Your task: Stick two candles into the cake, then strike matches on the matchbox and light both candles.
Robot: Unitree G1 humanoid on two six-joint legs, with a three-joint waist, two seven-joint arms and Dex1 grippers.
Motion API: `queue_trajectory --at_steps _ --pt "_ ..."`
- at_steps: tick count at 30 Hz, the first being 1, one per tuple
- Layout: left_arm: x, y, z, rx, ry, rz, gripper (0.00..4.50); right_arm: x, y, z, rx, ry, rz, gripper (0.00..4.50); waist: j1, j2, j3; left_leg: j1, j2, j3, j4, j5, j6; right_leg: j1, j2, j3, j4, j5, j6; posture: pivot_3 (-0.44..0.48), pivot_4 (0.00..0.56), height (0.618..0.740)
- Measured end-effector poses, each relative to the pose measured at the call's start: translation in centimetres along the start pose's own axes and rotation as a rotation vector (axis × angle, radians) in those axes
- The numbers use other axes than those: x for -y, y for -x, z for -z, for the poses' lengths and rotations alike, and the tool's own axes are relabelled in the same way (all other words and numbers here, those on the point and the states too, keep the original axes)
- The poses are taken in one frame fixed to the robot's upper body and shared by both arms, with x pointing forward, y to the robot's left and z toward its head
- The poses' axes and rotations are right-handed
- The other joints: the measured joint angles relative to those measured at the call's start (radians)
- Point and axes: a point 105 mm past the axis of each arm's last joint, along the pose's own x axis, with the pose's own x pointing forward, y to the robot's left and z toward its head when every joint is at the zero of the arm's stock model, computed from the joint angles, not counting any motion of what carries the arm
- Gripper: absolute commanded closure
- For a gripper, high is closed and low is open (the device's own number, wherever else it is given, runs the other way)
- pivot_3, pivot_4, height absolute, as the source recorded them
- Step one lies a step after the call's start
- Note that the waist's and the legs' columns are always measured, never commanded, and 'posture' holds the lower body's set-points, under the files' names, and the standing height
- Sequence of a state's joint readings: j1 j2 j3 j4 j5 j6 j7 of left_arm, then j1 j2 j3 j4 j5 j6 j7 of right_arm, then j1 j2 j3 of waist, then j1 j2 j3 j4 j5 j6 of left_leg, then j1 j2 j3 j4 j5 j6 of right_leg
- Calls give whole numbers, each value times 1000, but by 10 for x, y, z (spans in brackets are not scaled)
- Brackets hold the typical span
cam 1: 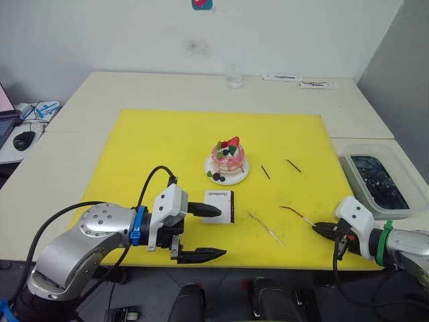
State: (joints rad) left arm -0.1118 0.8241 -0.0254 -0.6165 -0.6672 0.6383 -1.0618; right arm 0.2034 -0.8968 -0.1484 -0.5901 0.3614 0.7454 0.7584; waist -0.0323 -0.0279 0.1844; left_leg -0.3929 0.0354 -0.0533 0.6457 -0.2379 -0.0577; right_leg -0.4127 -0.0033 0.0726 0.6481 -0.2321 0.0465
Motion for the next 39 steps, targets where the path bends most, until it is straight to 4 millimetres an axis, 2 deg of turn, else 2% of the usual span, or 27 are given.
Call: queue_trajectory --at_steps 6,9,13,17,23,30,39 --pt "-11 4 3 16 49 -64 0 3 12 -10 48 -65 -17 4473 0 0 0 -1 0 0 0 0 0 0 0 0 0 0 0 0 150 740" --pt "-18 7 3 49 102 -115 0 6 20 -30 132 -80 -30 4473 -1 0 0 0 0 -1 -1 0 0 0 0 0 0 0 0 0 150 740" --pt "-31 7 -2 142 223 -182 0 3 20 -71 334 -152 -90 4473 0 0 0 0 0 -2 0 0 0 0 1 -1 0 0 0 0 150 740" --pt "-38 -2 -20 253 326 -183 0 -7 18 -113 529 -236 -192 4473 -1 0 0 -1 0 -2 0 0 0 1 1 -1 0 1 1 0 150 740" --pt "-38 -21 -67 538 473 -81 0 -30 16 -158 681 -345 -409 4473 0 0 0 -3 -2 -5 -1 0 0 1 1 -1 0 3 5 0 150 740" --pt "-34 -25 -91 675 596 3 0 -46 17 -172 674 -424 -545 4473 0 0 0 -4 -3 -6 -1 0 0 1 1 -1 0 3 4 0 150 740" --pt "-36 -21 -95 720 660 29 0 -55 19 -176 655 -449 -594 4473 0 0 0 -4 -3 -6 0 0 1 1 1 0 0 1 2 0 150 740"
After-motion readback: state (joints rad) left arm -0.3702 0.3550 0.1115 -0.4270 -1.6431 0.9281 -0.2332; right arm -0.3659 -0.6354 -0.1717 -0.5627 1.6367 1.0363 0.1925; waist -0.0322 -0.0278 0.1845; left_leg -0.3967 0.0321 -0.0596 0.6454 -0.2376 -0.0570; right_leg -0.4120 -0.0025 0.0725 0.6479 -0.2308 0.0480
